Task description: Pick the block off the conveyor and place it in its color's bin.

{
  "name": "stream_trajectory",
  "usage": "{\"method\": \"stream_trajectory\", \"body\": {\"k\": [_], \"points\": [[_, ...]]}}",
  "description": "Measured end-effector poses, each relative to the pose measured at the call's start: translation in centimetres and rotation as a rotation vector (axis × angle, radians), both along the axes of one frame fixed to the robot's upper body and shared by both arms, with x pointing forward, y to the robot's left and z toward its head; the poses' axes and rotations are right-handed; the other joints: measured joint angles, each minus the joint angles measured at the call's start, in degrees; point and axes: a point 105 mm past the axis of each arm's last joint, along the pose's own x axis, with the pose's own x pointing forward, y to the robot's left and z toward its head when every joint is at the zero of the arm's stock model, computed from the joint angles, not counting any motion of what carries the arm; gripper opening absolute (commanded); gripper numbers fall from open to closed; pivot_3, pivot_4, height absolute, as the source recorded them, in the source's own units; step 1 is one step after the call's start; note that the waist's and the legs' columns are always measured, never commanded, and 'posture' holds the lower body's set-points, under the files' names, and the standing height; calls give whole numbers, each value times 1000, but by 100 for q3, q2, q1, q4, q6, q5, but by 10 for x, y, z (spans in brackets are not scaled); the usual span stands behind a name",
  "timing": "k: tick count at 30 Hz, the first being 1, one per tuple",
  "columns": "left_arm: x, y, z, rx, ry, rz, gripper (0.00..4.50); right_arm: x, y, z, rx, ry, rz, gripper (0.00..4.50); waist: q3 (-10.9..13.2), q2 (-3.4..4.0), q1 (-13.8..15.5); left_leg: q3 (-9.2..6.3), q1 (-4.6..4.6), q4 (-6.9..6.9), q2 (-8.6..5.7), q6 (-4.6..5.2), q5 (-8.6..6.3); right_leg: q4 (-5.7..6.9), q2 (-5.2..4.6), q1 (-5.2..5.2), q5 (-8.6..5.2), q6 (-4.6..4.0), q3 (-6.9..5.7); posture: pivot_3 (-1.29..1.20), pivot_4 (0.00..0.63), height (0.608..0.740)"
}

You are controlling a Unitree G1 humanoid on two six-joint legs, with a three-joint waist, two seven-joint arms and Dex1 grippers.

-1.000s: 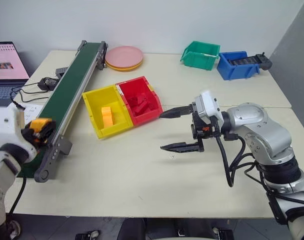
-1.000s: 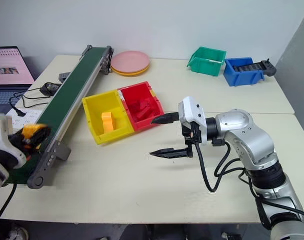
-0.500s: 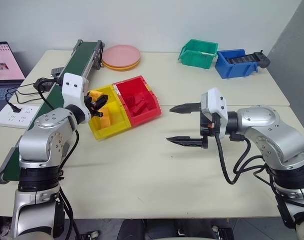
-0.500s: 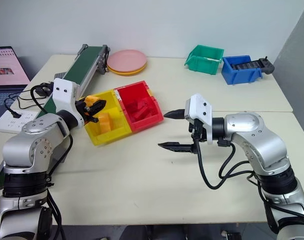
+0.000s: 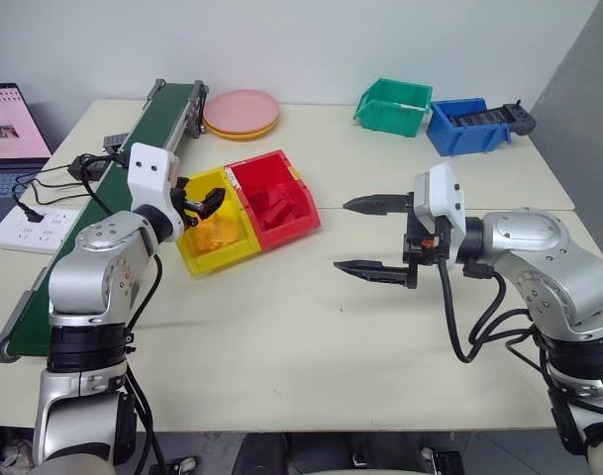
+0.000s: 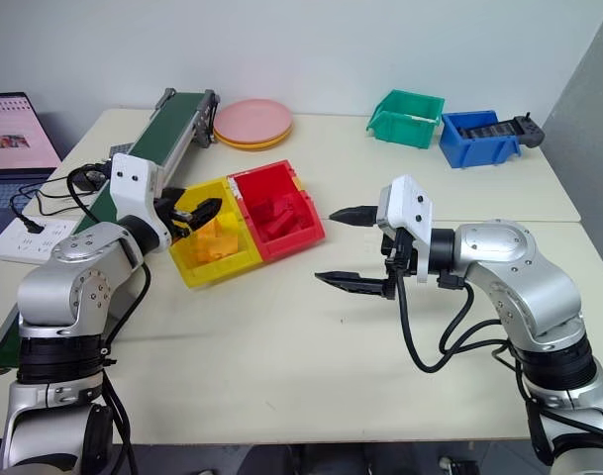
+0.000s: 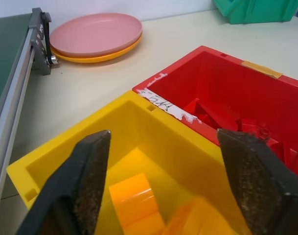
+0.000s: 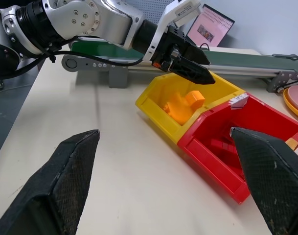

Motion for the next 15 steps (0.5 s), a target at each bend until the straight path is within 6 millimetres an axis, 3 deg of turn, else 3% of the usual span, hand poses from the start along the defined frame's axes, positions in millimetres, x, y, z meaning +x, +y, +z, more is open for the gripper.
{"method": "stream_trajectory", "body": {"k": [5,11,15], "points": [[-20,-3,7,70,-43,-19,4024,-1,1,2,13,-25,7,4500,0,0,-14,2,1,0,2,0,0,-2,0,0,0,0,4,0,150,740],[-66,11,-17,97,15,-5,4024,6,-11,-9,57,-52,-43,4500,-1,-1,-11,1,12,-2,2,1,0,0,0,11,0,0,4,0,150,740],[-86,12,-22,90,21,-8,4024,10,-19,-18,78,-38,-72,4500,-1,-1,10,0,17,-1,1,0,0,-2,0,18,0,0,3,0,150,740]]}}
